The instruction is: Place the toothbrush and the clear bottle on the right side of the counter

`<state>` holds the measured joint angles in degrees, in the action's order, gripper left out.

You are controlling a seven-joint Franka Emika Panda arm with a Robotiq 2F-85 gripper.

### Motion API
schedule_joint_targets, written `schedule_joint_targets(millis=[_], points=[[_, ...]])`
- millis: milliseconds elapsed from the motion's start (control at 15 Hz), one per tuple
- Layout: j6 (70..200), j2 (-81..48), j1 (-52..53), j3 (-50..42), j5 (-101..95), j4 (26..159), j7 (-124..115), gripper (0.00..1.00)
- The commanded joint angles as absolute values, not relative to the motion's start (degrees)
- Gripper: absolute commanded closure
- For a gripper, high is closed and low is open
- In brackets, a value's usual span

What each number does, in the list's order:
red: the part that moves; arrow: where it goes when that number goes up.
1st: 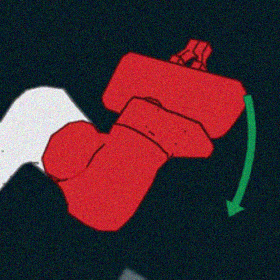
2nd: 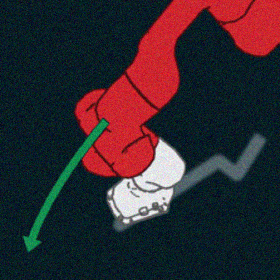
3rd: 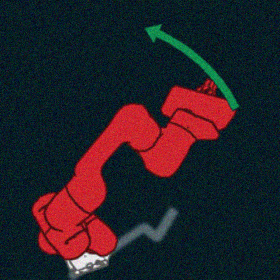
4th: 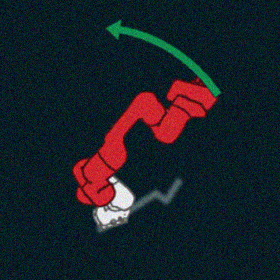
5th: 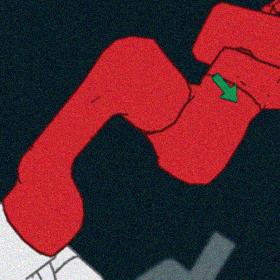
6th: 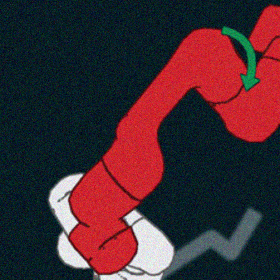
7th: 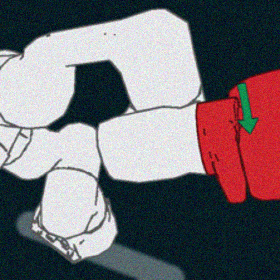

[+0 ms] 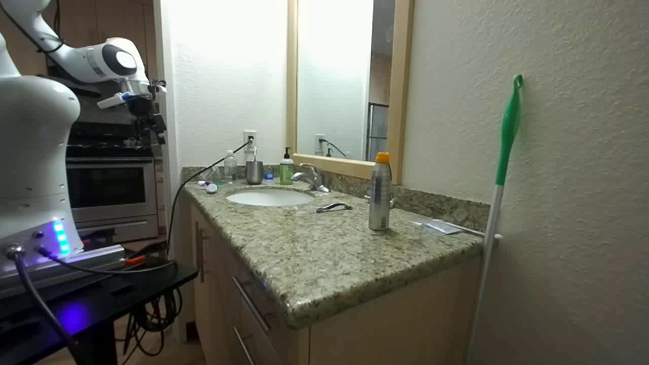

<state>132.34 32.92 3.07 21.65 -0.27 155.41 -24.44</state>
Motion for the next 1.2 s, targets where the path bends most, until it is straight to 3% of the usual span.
schedule_joint_targets(millis=[0,533,1133], points=[[132.17,32.71,4.29,20.37,-1.24,155.33,-25.12,0.00],[132.57,31.69,3.14,21.36,-2.51,154.80,-26.68,0.00],[154.02,18.66,-21.78,21.73,-30.39,147.42,-56.63,0.00]])
